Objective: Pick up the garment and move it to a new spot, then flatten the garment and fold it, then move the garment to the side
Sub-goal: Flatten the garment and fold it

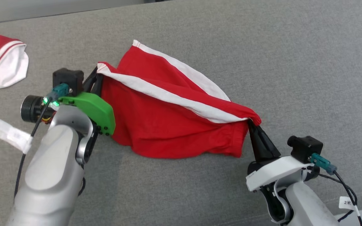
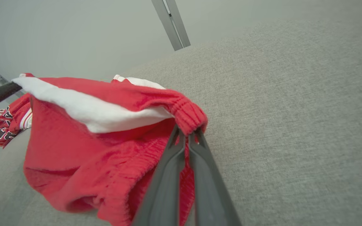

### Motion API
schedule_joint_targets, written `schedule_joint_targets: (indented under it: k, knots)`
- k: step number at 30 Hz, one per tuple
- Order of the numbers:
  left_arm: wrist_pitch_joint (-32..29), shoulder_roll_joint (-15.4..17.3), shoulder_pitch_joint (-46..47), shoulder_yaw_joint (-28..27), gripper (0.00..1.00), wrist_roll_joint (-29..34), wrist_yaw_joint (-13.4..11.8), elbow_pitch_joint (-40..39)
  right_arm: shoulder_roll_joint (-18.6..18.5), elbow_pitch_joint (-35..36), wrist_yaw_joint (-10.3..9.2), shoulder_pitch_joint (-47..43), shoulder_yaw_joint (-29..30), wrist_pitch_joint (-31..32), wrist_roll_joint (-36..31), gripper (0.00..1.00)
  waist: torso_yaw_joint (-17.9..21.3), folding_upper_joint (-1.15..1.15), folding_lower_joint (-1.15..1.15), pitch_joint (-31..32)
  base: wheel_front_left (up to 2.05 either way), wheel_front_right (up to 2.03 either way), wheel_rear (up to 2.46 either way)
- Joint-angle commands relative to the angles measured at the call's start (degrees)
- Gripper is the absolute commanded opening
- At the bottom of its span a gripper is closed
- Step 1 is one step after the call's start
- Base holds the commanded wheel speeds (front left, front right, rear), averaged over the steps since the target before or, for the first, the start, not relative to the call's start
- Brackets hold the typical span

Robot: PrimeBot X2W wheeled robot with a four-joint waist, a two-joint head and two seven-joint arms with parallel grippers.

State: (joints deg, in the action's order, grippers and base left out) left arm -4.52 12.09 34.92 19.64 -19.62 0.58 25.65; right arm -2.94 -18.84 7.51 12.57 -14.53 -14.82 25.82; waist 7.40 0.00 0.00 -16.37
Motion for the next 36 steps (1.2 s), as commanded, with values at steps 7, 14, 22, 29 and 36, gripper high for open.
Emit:
schedule_joint_targets:
  k: [7,14,22,29,36]
  knots:
    - [-1.64,-0.41,11.90,1.45,0.00,2.81,-0.53,13.26,0.02,-2.23,-0.04,5.45,-2.93,-0.42,3.69,0.00,4.90,0.00,0.00,-6.74,0.00,0.00,0.00]
    - [-1.54,-1.25,19.23,2.77,0.00,4.34,-0.69,21.91,0.03,-2.38,-0.04,7.52,-4.28,-0.39,5.23,0.00,6.42,0.00,0.00,-8.40,0.00,0.00,0.00]
    - [1.39,-2.69,23.45,3.80,1.00,4.99,-2.03,28.13,0.02,-0.62,-0.02,7.52,-3.67,-0.41,6.32,1.00,6.80,0.00,0.00,-8.75,0.00,0.00,0.00]
    - [6.69,-3.75,23.12,3.73,1.00,3.96,-1.87,29.49,0.00,5.15,-0.02,4.97,1.13,-0.41,1.69,1.00,5.10,0.00,0.00,-6.60,0.00,0.00,0.00]
    - [8.82,-4.06,18.74,3.25,1.00,1.76,0.11,28.49,-0.01,9.79,-0.03,0.83,5.56,-0.42,-3.68,1.00,2.91,0.00,0.00,-2.79,0.00,0.00,0.00]
